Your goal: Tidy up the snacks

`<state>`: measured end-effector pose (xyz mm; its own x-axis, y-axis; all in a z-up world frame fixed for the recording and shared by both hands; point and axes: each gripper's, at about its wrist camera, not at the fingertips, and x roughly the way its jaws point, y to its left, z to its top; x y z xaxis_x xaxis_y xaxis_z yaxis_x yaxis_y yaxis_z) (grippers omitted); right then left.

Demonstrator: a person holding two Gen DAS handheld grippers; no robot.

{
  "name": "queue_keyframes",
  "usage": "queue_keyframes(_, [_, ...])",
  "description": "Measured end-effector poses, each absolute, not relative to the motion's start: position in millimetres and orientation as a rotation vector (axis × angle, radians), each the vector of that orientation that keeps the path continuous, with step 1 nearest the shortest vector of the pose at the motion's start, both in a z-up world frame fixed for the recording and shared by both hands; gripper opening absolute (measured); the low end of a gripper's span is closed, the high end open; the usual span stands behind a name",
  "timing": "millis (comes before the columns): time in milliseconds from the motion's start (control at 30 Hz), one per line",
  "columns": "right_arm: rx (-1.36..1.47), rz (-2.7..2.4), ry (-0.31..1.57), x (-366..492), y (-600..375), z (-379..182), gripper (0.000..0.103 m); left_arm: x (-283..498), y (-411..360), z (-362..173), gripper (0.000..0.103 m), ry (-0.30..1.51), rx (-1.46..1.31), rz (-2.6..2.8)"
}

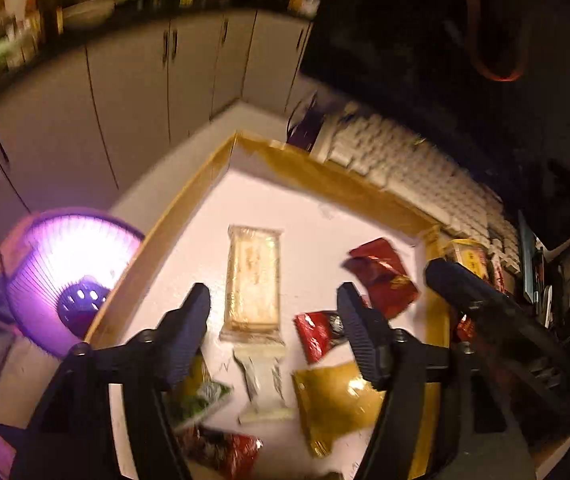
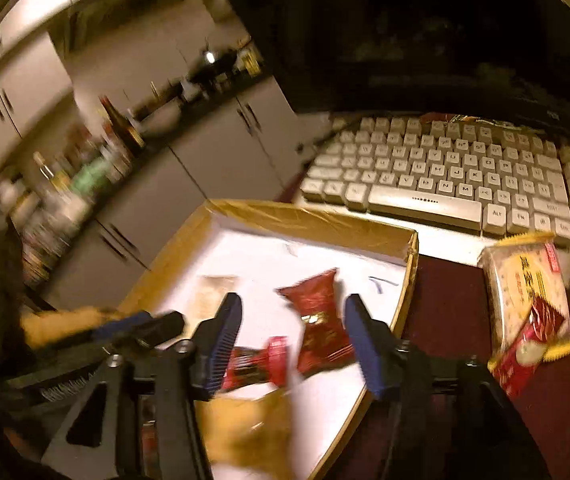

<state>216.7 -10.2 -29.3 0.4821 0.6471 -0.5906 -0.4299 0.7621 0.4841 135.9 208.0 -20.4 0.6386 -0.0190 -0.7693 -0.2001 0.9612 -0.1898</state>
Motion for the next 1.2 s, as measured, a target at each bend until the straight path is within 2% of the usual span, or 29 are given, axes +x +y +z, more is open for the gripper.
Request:
queue_keyframes(67, [0.319, 0.704, 0.833, 203, -26, -23, 0.072, 118, 193, -13, 0.067, 0.839, -0.247, 0.083])
queue_keyframes(233, [0.290, 0.652, 0.822, 165, -75, -23, 0.072, 79, 162, -6, 0.067, 0.789, -0.270, -0.035])
queue_keyframes(300, [0.284, 0.606, 0.833, 150, -101, -30, 0.072, 72, 147, -9, 0.071, 0.792, -0.243, -0.088])
queue_keyframes(567, [0.368, 0.480, 0.900, 119, -175, -61, 0.072, 53, 105, -24, 0.071, 0.851, -0.257, -0.193])
queue_keyframes(1200, [0.366, 0.467, 0.909, 128, -190, -70, 0.070, 48, 59, -17, 0.071, 0.857, -0.172, -0.197])
